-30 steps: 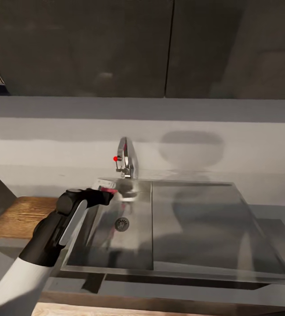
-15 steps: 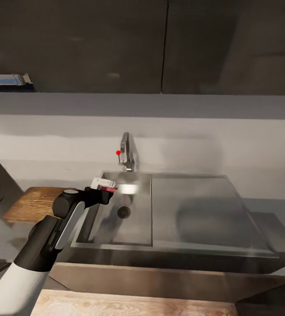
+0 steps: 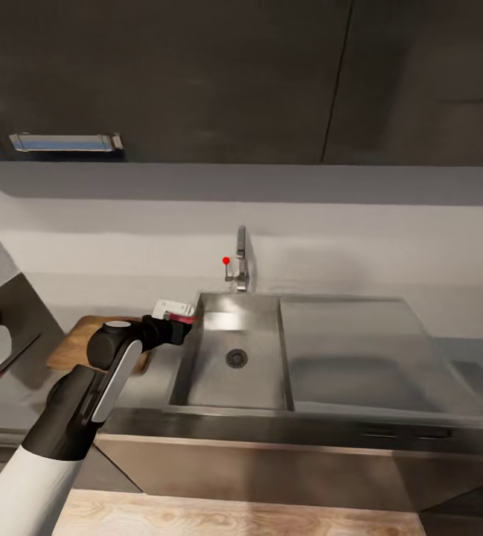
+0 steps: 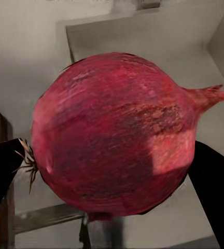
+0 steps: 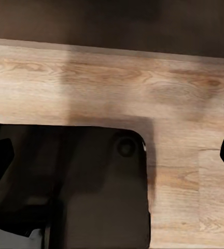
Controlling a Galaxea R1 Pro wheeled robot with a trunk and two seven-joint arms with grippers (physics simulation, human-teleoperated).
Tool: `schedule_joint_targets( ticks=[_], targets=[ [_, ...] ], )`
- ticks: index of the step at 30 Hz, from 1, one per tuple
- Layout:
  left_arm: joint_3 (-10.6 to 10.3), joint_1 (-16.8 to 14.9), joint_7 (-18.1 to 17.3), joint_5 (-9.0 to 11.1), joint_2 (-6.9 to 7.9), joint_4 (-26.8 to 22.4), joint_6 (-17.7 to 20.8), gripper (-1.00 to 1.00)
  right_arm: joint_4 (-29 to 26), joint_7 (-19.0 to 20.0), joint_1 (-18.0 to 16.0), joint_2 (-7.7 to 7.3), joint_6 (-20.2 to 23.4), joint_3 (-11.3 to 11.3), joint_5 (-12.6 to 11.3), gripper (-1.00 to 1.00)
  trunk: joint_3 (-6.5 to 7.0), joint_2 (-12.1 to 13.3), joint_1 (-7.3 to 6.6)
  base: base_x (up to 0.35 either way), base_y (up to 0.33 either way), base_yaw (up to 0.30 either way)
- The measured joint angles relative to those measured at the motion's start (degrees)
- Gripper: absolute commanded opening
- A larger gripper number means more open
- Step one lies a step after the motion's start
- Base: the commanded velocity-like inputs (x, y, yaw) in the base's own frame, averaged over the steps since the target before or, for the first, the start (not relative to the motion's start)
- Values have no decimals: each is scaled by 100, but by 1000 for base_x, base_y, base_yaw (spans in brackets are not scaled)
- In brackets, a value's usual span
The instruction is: In the kitchen, take the Vidalia onion out of the sink, dice it on the chopping board with the paring knife, put the diced onion into the bowl on the countertop, then place both the paring knife and the chopping board into the sink.
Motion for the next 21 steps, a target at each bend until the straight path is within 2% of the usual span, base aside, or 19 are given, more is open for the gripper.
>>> schedule_joint_targets(
  ticks=[10,21],
  targets=[
    [4,0,0,-1,1,0,0,-100,0,-2,0,0,0,0,1,100,91,0,1,5,305,0],
    [12,0,0,1,1,0,-1,-100,7,0,1,0,1,0,-1,100,191,0,1,-78,274,0]
  ],
)
